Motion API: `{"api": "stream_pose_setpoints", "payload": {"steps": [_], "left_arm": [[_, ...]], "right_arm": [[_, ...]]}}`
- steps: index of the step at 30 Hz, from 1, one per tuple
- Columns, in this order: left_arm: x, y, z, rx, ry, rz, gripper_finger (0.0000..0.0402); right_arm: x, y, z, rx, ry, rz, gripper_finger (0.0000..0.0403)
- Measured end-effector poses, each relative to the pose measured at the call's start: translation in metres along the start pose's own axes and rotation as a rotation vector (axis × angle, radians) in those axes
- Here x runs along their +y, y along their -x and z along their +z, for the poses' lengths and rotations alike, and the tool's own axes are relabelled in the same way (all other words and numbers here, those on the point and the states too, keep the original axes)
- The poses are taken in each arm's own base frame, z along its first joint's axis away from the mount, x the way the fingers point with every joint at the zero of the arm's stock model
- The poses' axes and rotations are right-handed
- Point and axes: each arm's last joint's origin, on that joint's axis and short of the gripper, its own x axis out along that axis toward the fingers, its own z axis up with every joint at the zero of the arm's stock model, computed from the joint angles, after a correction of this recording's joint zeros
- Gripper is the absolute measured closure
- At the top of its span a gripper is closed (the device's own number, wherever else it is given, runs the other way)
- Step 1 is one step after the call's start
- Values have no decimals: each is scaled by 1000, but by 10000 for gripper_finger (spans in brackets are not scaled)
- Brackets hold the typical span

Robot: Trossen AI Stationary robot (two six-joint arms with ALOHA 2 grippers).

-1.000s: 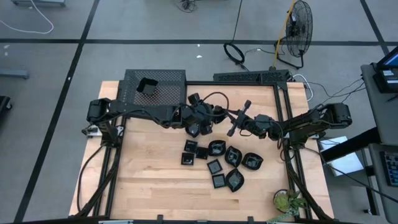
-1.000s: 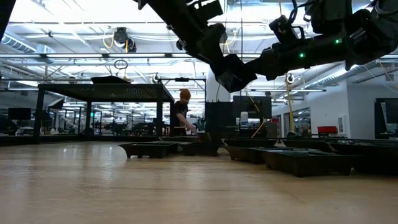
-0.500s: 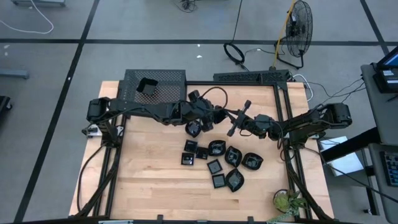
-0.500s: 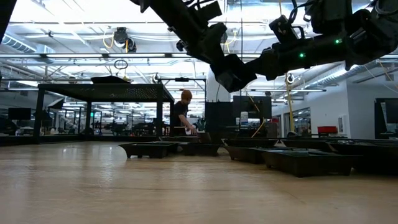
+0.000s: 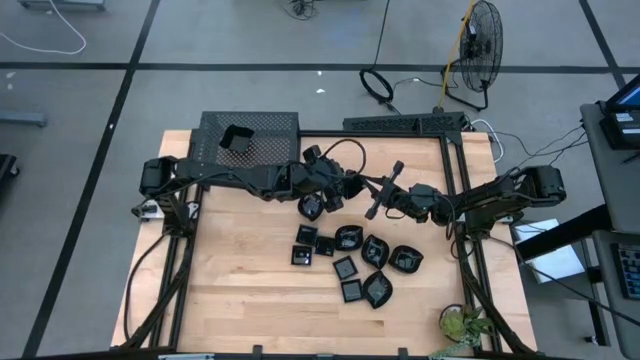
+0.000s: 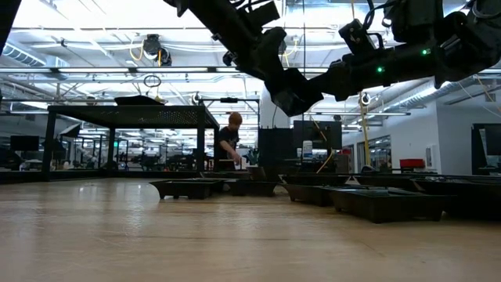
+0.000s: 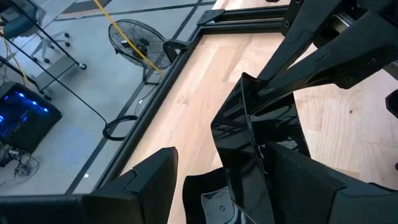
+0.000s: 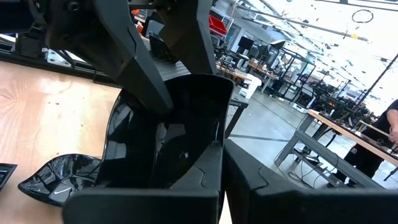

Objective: Pick & Place Mini shaped plates
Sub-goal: Stack the distorted square plate on top of the distorted square plate on the shelf

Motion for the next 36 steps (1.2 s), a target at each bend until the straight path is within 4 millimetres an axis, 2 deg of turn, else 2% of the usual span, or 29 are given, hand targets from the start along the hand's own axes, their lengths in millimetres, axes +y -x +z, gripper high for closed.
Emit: {"api": "stream_pose_setpoints", "payload": {"steps": [15, 36], "left_arm": [[-6, -11, -8, 26, -20, -11, 158], [-5, -12, -7, 17, -73, 32, 158]], "right_arm": [[0, 0, 0, 1, 0, 0, 403], [0, 0, 0, 1, 0, 0, 403]]}}
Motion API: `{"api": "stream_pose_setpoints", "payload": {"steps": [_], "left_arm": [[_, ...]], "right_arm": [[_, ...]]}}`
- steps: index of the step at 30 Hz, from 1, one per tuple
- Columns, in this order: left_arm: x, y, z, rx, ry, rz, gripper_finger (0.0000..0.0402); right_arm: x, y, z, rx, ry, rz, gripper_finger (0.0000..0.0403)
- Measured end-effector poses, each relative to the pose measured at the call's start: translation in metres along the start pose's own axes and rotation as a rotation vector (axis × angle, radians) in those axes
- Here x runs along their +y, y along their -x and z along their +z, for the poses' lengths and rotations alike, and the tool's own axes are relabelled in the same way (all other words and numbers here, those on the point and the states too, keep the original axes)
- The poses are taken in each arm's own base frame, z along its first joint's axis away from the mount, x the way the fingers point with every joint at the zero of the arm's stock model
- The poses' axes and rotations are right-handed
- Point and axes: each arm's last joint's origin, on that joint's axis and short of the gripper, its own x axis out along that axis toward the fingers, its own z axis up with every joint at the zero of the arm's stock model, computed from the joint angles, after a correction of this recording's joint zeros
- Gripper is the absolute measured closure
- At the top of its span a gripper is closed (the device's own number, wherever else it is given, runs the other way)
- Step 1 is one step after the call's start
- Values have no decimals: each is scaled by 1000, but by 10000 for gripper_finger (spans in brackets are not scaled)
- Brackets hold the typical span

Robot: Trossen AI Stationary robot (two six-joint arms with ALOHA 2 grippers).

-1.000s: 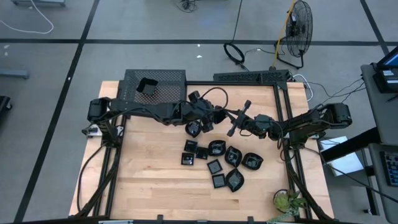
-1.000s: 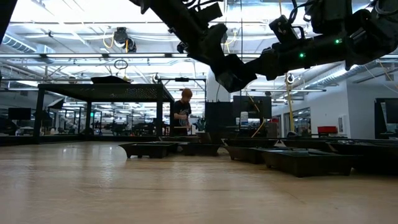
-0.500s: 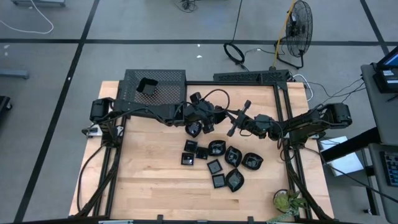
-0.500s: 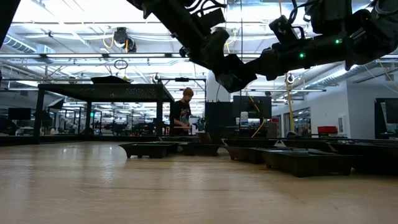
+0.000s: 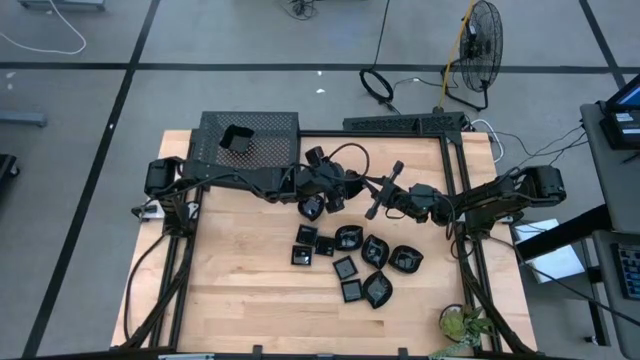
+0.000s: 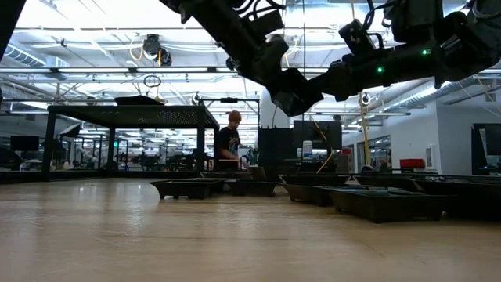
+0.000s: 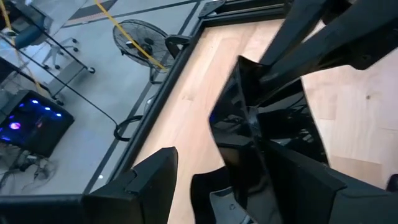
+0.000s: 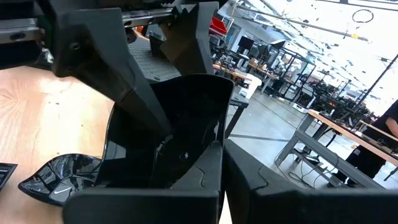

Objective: Pick & Place Mini shaped plates
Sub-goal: Stack the distorted square plate on top of the distorted square plate on the shelf

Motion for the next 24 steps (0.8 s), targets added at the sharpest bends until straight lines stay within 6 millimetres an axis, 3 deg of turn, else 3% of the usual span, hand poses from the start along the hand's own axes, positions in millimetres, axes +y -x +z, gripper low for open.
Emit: {"api": "stream_pose_setpoints", "payload": {"steps": [24], "left_arm": [[0, 0, 0, 1, 15, 9, 158]], "right_arm": [[0, 0, 0, 1, 0, 0, 403]]}}
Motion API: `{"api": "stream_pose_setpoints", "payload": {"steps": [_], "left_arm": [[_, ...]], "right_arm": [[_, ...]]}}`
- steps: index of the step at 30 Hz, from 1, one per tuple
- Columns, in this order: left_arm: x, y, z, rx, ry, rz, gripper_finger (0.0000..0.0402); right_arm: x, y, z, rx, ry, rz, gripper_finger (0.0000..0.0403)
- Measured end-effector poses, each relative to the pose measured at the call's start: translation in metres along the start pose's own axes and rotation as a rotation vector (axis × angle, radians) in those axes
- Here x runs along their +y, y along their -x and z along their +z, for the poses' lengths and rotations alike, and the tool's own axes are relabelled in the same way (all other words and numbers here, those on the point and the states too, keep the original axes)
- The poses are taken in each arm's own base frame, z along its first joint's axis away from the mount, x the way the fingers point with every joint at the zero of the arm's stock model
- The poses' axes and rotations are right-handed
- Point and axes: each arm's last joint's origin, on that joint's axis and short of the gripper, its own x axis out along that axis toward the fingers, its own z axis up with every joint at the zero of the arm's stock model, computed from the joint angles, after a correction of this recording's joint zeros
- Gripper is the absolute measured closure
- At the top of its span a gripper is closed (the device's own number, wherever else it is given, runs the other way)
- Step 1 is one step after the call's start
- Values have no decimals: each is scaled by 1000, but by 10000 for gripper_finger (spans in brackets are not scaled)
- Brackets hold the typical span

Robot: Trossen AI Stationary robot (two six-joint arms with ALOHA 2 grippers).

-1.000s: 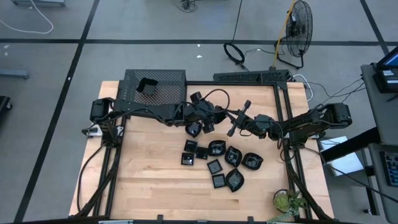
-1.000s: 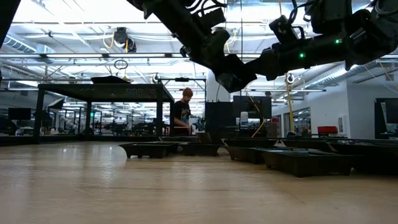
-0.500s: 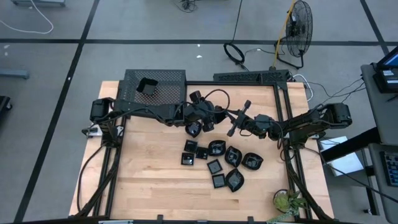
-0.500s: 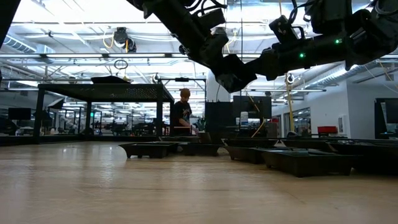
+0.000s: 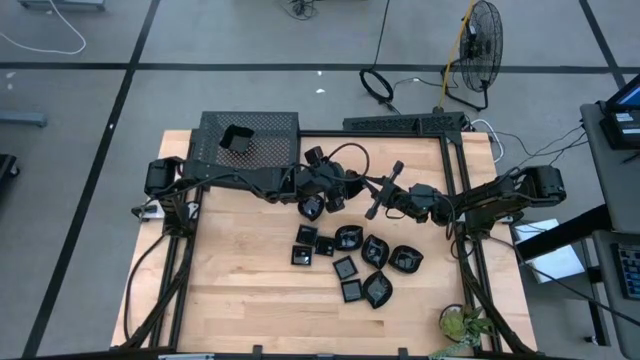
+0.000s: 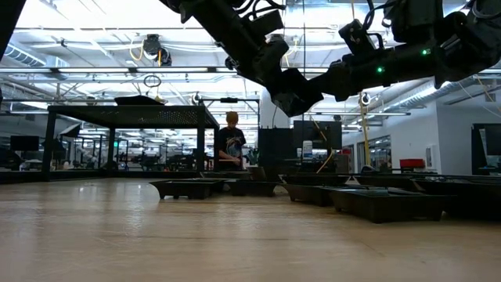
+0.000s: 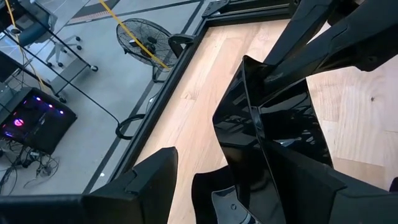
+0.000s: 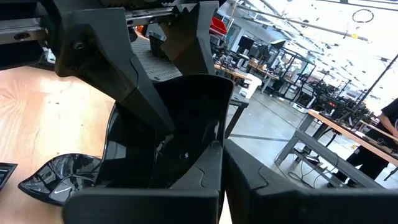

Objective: Pick & Place Mini shaped plates
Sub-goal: Stack the distorted square plate on top of the distorted square plate on the shelf

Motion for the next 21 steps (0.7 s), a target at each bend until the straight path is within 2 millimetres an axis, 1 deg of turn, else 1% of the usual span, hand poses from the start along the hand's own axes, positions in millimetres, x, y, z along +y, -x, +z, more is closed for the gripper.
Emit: {"api": "stream_pose_setpoints", "payload": {"steps": [21], "left_arm": [[-2, 1, 1, -10, -8, 2, 158]], "right_arm": [[0, 0, 0, 4, 2, 2, 403]]}}
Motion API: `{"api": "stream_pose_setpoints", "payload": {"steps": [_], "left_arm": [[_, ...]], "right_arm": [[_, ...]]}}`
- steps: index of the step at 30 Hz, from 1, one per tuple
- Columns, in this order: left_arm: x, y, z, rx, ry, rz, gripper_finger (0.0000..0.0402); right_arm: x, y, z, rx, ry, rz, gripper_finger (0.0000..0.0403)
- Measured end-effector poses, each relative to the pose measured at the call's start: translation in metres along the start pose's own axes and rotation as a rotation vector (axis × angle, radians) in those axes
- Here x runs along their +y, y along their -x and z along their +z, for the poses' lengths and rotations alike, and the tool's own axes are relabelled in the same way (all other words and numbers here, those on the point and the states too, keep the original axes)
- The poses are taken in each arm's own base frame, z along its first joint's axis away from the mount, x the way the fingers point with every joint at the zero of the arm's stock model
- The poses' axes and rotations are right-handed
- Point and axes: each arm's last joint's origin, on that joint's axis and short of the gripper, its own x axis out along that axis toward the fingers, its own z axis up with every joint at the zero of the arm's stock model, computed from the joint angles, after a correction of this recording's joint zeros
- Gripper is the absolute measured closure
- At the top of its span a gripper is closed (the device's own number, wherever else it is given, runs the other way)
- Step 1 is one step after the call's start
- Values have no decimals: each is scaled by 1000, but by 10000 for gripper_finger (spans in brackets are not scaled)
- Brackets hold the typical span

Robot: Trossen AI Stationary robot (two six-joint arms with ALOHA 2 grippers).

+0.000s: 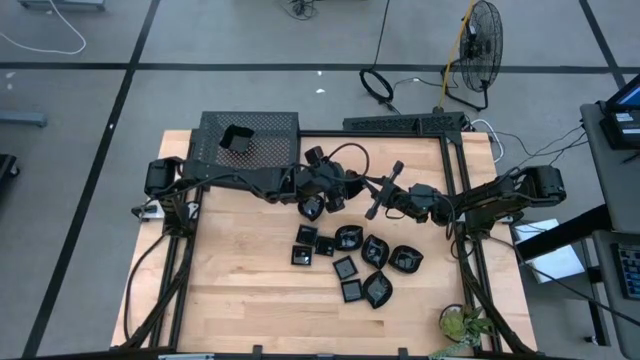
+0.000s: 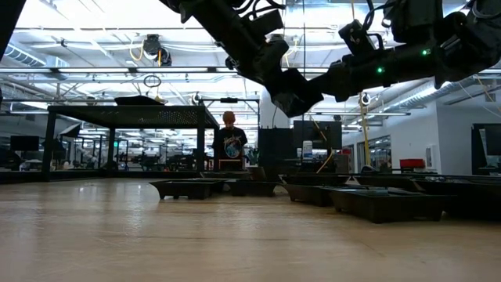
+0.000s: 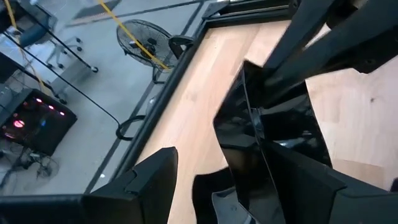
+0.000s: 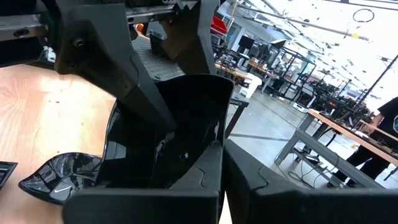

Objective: Pick & Place Mini shaped plates
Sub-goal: Stack the distorted square plate on top of the distorted square plate on the shelf

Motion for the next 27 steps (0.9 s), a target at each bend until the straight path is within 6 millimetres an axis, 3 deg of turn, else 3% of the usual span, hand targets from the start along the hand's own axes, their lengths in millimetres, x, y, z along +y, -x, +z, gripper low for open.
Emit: {"api": "stream_pose_setpoints", "payload": {"steps": [6, 27], "left_arm": [[-6, 9, 10, -74, -8, -5, 158], [-7, 10, 7, -44, -17, 38, 158]], "right_arm": [[0, 0, 0, 1, 0, 0, 403], [0, 0, 0, 0, 1, 0, 403]]}}
